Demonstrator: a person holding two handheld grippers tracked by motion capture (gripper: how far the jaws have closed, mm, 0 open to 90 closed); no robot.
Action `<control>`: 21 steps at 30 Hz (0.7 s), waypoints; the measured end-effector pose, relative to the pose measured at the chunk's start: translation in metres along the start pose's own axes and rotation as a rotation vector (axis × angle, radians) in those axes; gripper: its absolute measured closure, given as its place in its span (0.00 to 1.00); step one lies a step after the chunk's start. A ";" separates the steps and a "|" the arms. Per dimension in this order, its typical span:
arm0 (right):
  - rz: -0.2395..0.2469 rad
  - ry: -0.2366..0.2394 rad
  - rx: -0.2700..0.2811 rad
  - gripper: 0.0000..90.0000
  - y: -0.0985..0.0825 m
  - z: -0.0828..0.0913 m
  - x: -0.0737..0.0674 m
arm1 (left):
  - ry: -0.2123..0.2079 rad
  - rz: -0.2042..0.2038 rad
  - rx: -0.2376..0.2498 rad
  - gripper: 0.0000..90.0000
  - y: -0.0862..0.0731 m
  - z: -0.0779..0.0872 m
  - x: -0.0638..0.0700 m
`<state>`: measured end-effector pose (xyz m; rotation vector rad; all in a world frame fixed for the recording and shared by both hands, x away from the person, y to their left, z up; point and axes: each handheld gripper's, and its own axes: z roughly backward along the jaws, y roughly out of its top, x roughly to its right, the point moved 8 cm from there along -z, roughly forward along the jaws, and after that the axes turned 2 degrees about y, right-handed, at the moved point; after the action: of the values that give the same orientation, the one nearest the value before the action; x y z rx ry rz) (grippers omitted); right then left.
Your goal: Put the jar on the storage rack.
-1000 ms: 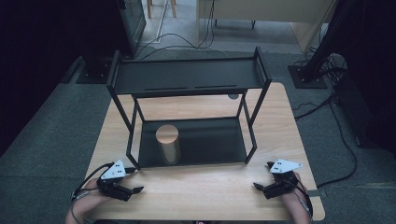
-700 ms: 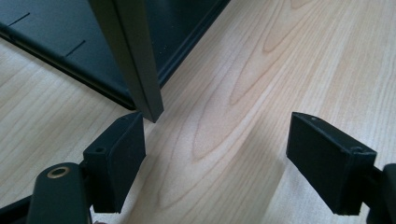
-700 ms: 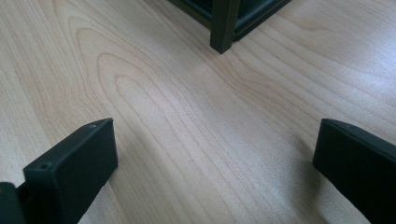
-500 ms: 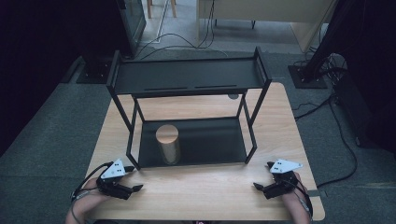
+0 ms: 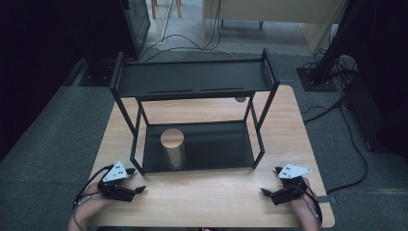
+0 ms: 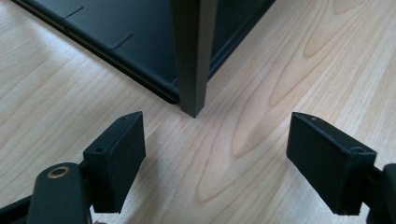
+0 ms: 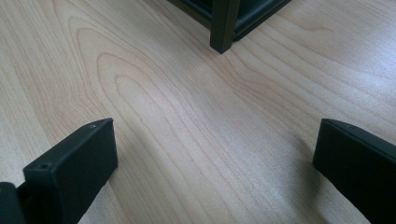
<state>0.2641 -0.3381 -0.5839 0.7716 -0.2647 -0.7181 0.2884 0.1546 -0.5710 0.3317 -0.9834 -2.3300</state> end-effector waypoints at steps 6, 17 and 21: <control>0.000 0.000 0.000 0.00 0.000 0.000 0.000 | 0.023 0.017 -0.005 0.22 -0.001 -0.001 -0.004; 0.000 0.000 0.000 0.00 0.000 0.000 0.000 | 0.075 0.055 -0.002 0.22 -0.001 0.000 -0.013; 0.000 0.000 0.000 0.00 0.000 0.000 0.000 | 0.094 0.074 -0.004 0.22 -0.002 0.000 -0.017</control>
<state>0.2641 -0.3381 -0.5839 0.7716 -0.2648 -0.7177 0.3009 0.1656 -0.5720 0.3923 -0.9295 -2.2289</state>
